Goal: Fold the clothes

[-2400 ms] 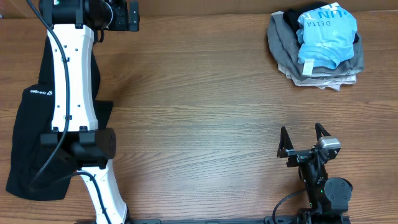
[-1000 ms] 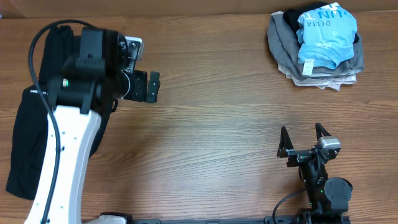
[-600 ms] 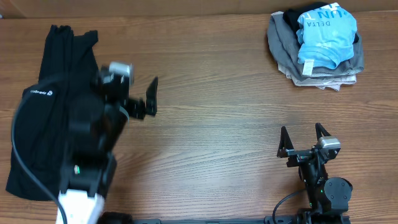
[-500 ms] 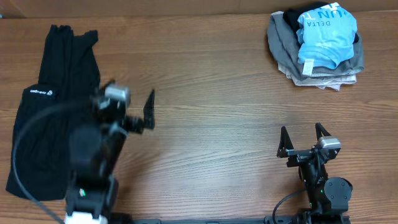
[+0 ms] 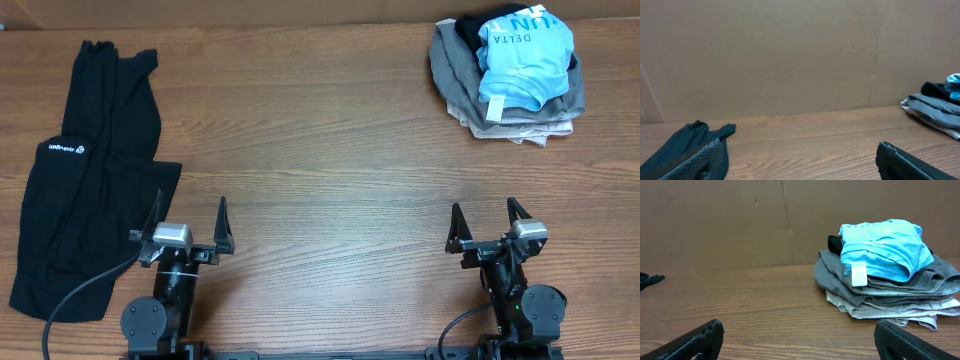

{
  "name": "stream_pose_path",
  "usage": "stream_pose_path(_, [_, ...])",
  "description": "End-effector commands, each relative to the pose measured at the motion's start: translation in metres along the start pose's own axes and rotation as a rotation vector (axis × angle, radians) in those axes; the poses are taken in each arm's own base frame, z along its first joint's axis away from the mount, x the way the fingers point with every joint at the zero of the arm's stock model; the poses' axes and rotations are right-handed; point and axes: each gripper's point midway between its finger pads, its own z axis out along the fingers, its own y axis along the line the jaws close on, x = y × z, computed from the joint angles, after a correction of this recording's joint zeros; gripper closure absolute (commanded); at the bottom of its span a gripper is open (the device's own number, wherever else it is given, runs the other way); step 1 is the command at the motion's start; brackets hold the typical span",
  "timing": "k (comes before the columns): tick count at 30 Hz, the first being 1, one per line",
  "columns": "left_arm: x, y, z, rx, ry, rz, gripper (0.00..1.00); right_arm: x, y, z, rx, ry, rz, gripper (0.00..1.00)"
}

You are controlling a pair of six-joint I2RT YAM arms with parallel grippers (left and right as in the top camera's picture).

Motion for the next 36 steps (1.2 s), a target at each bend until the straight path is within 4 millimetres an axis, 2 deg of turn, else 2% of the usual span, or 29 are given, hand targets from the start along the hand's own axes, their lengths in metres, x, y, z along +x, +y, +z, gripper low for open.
stream_pose_path(1, [0.013, 0.005, -0.005, -0.024, -0.014, -0.029, 0.00, 0.001, 0.001, 0.000, -0.003, -0.006, 0.007, 0.00])
stream_pose_path(6, [0.037, 0.007, -0.009, -0.043, 0.067, -0.046, 0.00, 0.001, 0.001, 0.000, -0.003, -0.006, 0.007, 0.00])
stream_pose_path(10, [0.065, 0.012, -0.014, -0.072, 0.179, -0.059, 0.00, 0.001, 0.001, 0.000, -0.003, -0.006, 0.007, 0.00])
stream_pose_path(36, [0.066, 0.013, -0.014, -0.079, 0.184, -0.059, 0.00, 0.001, 0.001, 0.000, -0.003, -0.006, 0.007, 0.00])
